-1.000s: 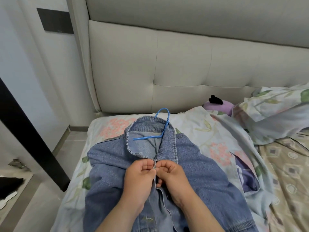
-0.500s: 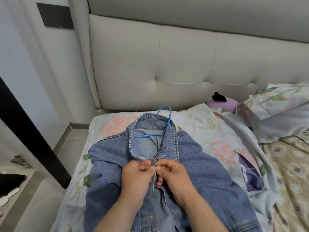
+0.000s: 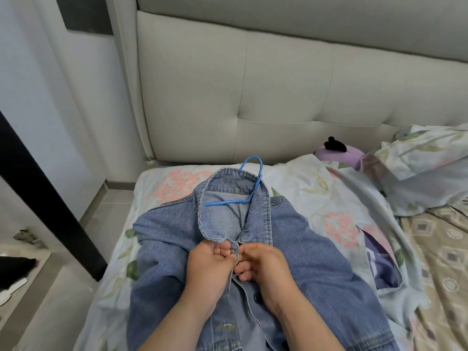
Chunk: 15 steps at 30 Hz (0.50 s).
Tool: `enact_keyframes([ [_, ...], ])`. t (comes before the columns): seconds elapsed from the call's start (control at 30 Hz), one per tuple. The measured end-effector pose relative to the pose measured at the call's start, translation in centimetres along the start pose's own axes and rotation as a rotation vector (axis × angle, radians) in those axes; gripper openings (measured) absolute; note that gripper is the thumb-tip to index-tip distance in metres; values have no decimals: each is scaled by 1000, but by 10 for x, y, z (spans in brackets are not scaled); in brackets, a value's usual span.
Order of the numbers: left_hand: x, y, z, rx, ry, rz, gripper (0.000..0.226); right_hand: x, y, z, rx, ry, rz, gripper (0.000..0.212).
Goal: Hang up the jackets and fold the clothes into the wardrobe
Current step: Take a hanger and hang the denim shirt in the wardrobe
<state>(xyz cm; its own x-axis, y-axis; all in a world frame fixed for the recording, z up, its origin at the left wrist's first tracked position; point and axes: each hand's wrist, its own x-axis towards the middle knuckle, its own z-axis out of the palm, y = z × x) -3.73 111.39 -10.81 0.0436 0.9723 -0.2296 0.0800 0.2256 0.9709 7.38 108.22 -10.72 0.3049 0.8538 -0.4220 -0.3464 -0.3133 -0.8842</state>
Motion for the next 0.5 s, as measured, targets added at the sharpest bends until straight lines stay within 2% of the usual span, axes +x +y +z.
enact_keyframes([
  [0.07,-1,-2,2,36,13,44,26,1,-4,1,-28,-12,19,24],
  [0.17,-5,-7,5,90,55,128,33,0,-6,9,-192,18,0,23],
  [0.27,-10,-14,6,134,111,174,35,2,-6,12,-244,69,-3,35],
  [0.43,-9,-11,5,84,98,135,40,1,-3,18,-332,113,-41,48],
  [0.5,-7,-6,3,32,68,91,39,1,-4,19,-310,122,-35,44],
])
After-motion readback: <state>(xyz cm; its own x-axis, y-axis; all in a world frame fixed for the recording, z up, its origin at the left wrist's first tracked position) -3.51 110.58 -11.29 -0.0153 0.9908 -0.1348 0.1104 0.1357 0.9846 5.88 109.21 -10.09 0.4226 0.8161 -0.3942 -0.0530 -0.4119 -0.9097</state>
